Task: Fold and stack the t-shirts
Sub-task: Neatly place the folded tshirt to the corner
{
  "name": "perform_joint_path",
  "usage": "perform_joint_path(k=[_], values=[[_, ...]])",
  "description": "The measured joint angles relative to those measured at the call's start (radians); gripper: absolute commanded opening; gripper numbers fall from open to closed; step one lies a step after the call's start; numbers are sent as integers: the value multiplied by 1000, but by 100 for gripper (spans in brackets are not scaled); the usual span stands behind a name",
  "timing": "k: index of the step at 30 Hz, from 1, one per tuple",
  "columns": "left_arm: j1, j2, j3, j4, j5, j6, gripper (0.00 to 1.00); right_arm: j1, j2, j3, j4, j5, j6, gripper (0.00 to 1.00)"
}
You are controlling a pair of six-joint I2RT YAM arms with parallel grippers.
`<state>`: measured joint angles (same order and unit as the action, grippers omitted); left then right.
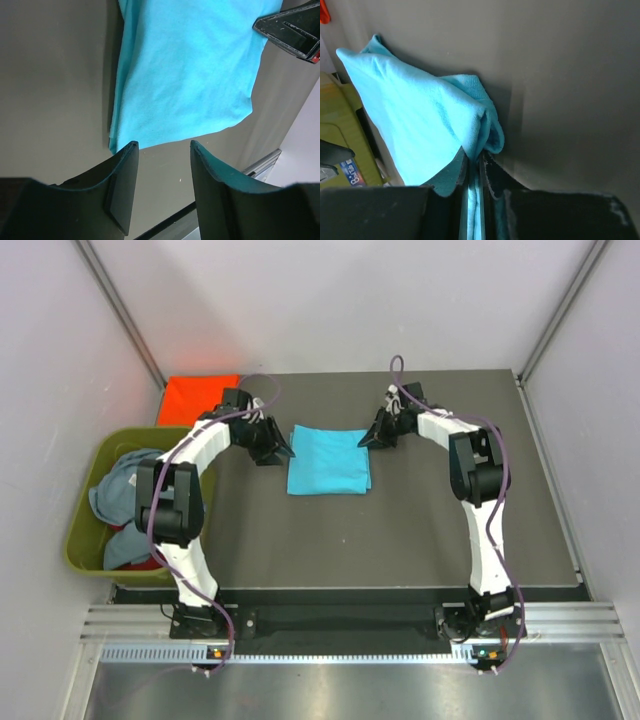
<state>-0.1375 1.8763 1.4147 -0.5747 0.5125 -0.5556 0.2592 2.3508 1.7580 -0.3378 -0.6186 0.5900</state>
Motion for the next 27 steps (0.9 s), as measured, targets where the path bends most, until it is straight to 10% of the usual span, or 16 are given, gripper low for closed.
perform_joint_path(k=[15, 20, 27], values=[[7, -119, -32, 32, -32, -14, 64, -15, -12, -32, 39, 0, 42, 1], [7, 14, 66, 44, -36, 22, 69, -21, -12, -28, 23, -21, 33, 44], [6, 224, 203, 98, -53, 90, 70, -41, -55, -22, -47, -26, -19, 64]])
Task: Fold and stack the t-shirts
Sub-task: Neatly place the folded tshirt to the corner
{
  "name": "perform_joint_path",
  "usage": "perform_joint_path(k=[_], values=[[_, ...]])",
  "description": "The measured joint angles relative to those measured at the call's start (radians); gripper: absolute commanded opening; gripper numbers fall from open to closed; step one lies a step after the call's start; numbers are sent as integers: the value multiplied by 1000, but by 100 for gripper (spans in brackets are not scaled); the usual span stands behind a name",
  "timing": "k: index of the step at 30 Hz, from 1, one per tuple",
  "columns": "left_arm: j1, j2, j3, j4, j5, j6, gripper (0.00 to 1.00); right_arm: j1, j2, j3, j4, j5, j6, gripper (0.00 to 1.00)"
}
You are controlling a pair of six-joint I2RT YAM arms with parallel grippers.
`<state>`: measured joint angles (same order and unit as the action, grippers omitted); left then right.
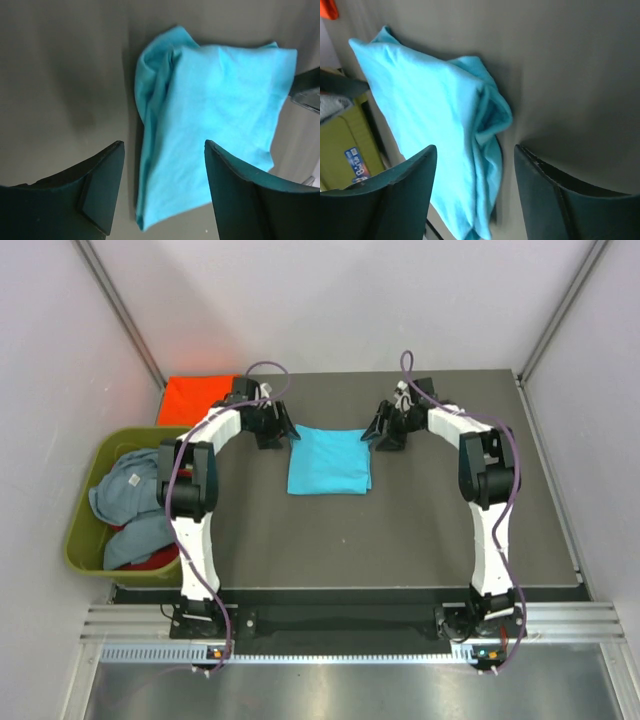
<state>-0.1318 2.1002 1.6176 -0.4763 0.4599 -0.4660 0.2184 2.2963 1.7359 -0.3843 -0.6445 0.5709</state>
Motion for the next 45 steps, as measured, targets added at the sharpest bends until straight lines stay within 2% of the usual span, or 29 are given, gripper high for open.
perform_joint_path(k=[5, 15, 19, 22, 25, 31, 36, 45], values=[[0, 117, 106, 13, 38, 52, 70, -43, -79, -35, -90, 36, -70, 66], [0, 197, 163, 69, 132, 98, 63, -103, -321, -265, -120, 34, -145, 66], [0, 216, 164, 97, 174, 93, 51, -103, -343, -326, -119, 7, -154, 66], [0, 226, 164, 108, 180, 90, 28, -103, -350, -361, -118, -6, -165, 66], [0, 237, 164, 113, 183, 90, 0, -103, -362, -390, -122, -17, -180, 66], [0, 238, 164, 118, 177, 90, 0, -97, -434, -476, -121, -38, -193, 66], [-5, 212, 165, 93, 116, 106, 0, -81, -540, -574, -116, -40, -185, 66], [-8, 117, 325, -63, -58, 265, 0, -11, -679, -697, -123, -71, -177, 66]])
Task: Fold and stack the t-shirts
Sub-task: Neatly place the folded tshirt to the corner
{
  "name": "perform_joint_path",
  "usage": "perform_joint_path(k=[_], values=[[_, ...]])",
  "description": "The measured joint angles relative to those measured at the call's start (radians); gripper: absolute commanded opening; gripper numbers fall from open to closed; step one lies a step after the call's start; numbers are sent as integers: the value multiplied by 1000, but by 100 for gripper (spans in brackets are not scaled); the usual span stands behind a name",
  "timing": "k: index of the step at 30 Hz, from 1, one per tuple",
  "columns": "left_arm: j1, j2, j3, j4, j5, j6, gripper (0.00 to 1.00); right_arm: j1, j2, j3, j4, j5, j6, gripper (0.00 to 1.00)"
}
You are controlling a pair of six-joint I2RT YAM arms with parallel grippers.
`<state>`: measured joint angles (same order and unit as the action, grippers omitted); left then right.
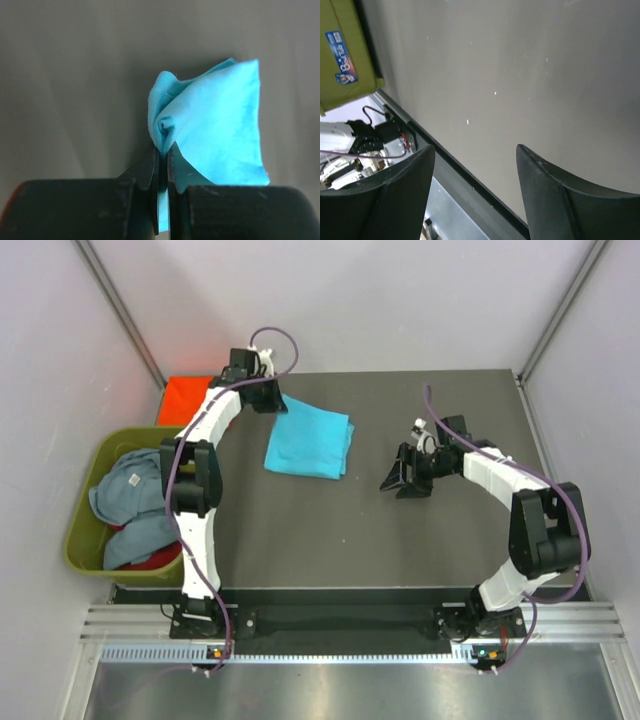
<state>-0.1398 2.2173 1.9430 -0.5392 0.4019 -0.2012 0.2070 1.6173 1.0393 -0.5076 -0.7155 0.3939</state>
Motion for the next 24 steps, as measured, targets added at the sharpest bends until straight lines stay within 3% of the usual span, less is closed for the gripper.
perform_joint_path(k=[10, 22, 24], values=[[16, 18, 311, -105, -195, 233, 0, 3, -58, -66, -20, -12, 0, 67], [49, 21, 364, -165, -359, 396, 0, 10, -11, -6, -47, -13, 0, 67], [55, 21, 364, -171, -362, 418, 0, 17, 3, 10, -48, -12, 2, 99]])
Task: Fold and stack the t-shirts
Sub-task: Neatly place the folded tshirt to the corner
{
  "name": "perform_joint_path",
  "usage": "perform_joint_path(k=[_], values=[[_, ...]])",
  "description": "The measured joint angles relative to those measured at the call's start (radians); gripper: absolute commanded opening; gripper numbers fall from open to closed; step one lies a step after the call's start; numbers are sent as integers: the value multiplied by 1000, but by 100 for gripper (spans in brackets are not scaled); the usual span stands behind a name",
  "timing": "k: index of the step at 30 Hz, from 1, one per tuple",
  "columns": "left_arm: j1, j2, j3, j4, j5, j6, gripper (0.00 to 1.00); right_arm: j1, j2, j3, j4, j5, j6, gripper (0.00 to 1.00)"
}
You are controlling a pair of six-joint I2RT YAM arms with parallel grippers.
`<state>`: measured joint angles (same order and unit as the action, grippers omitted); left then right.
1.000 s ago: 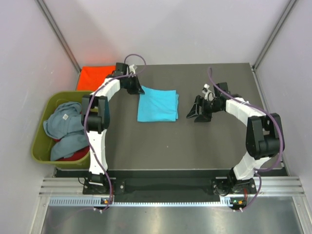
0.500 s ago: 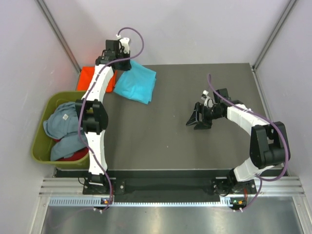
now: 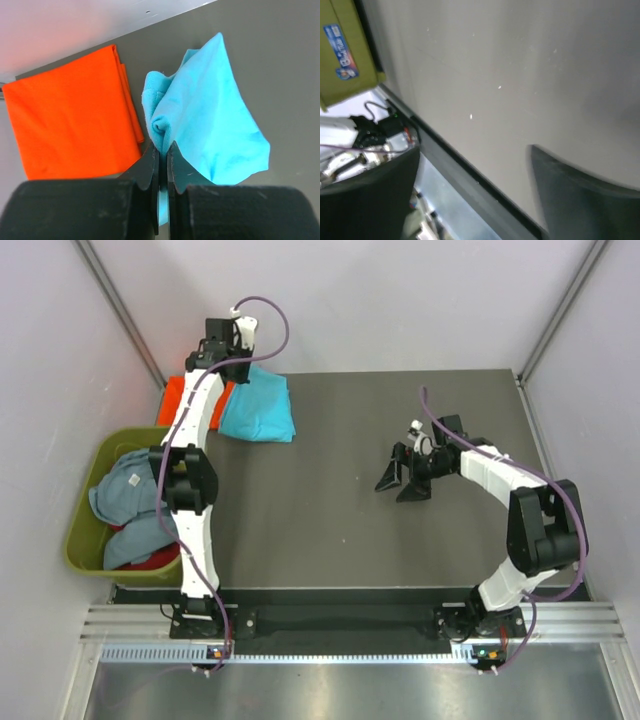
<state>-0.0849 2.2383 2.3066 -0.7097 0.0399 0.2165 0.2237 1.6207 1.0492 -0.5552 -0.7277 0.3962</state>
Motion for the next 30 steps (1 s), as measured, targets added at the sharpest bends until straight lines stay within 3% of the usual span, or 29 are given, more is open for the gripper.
perform_joint_path(k=[19, 30], values=[[85, -36, 0, -2, 50, 64, 0, 69, 48, 52, -2, 57, 20, 100], [105, -142, -17, -10, 58, 85, 0, 69, 49, 52, 18, 68, 43, 100]])
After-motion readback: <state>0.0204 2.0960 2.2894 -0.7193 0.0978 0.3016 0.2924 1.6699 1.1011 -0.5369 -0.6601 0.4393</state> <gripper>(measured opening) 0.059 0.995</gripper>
